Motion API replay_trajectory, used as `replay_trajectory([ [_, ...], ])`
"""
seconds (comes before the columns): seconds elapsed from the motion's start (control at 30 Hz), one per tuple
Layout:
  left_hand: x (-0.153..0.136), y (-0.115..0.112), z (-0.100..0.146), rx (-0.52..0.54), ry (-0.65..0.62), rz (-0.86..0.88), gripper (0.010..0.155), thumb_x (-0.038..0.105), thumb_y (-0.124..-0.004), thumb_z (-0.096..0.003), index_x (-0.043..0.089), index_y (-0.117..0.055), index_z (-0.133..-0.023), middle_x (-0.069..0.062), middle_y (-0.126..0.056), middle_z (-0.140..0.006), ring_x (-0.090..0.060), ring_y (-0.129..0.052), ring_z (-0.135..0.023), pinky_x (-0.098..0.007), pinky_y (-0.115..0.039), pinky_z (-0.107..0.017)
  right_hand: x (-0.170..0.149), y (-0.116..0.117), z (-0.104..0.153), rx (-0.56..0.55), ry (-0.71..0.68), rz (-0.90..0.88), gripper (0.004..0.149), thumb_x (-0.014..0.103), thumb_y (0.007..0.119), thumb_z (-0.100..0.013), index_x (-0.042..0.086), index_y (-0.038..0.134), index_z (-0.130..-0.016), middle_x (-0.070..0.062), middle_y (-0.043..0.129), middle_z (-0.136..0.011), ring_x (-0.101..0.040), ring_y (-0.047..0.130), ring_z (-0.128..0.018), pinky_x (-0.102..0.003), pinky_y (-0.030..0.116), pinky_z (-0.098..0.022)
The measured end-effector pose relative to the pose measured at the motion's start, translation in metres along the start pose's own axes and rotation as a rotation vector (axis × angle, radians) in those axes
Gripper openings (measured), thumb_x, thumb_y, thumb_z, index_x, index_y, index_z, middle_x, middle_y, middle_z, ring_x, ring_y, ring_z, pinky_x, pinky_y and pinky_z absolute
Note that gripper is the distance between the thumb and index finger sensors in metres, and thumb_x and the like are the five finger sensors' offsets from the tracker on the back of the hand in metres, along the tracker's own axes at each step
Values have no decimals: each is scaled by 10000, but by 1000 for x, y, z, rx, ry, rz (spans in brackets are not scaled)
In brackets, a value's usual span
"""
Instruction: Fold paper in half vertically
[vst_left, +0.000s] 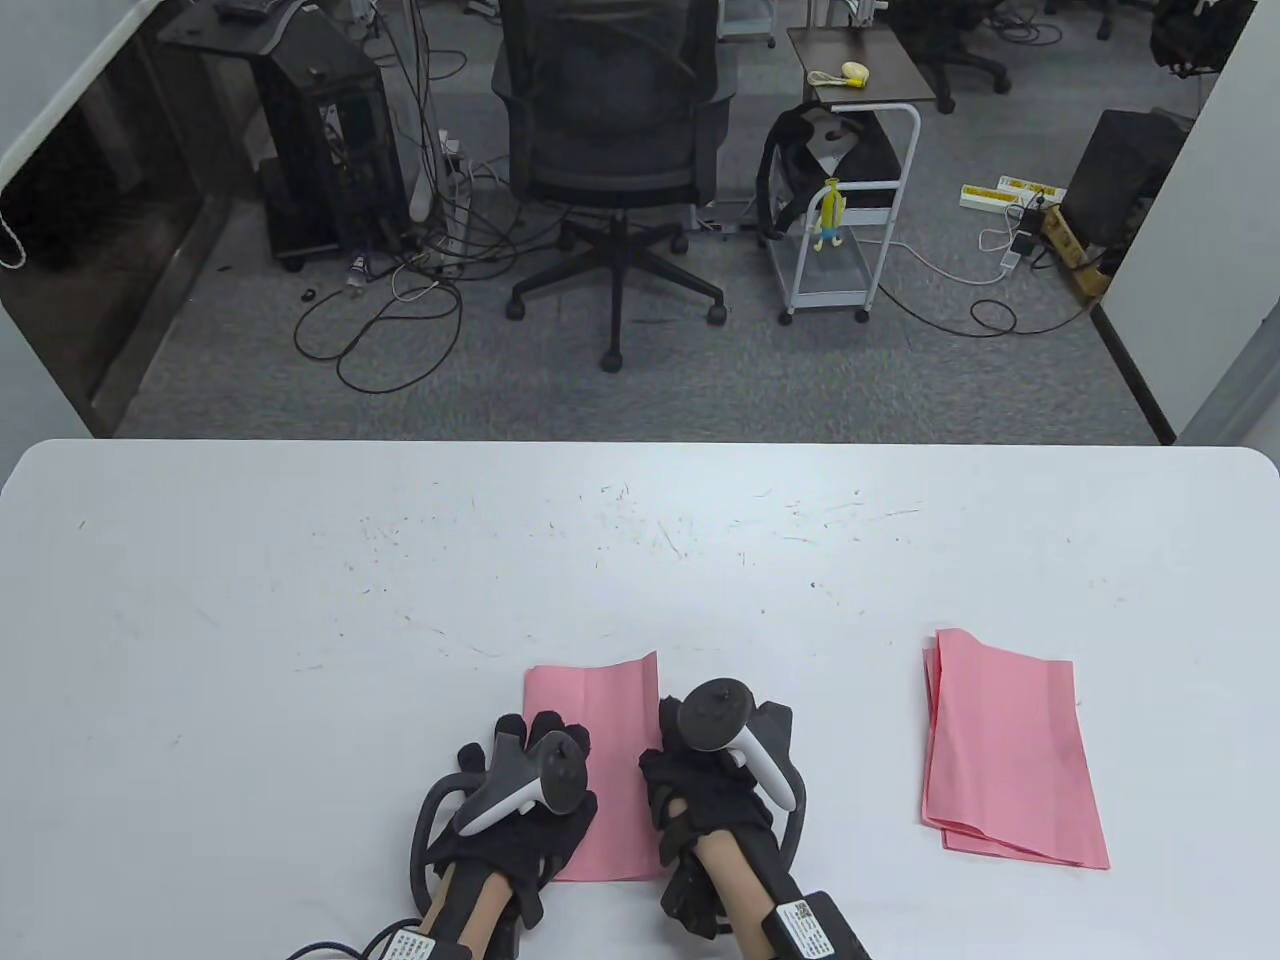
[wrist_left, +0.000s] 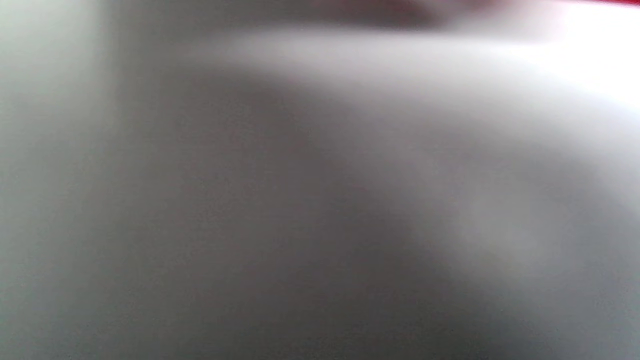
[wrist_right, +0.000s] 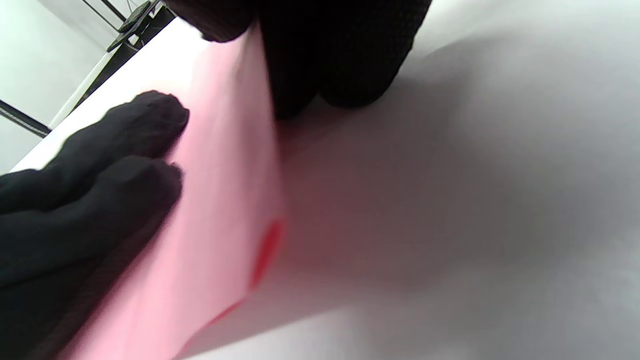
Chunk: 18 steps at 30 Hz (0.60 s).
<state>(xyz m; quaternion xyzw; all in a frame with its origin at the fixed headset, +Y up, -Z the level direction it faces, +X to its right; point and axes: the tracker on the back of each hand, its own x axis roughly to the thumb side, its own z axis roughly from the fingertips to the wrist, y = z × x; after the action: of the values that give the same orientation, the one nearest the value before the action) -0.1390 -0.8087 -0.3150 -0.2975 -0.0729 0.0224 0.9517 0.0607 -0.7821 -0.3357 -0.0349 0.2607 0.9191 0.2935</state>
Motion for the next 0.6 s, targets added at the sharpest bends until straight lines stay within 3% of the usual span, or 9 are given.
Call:
replay_trajectory([
  [0.33, 0, 9, 4, 27, 0, 51, 747, 629, -414, -543, 380, -55, -1149, 48, 0, -1247, -362, 8, -1130, -665, -142, -796, -3, 3, 0, -42, -5, 6, 630, 322, 776, -495, 210, 474, -1037, 72, 845, -843, -4, 1000, -492, -242, 875, -349],
  [0.6, 24, 69, 43, 223, -30, 128, 770, 649, -414, -540, 399, -3, -1141, 53, 79, -1239, -336, 76, -1132, -655, -110, -809, -4, 3, 1, -39, -11, 6, 628, 322, 770, -498, 211, 469, -1038, 78, 836, -848, 2, 993, -493, -242, 871, -353],
])
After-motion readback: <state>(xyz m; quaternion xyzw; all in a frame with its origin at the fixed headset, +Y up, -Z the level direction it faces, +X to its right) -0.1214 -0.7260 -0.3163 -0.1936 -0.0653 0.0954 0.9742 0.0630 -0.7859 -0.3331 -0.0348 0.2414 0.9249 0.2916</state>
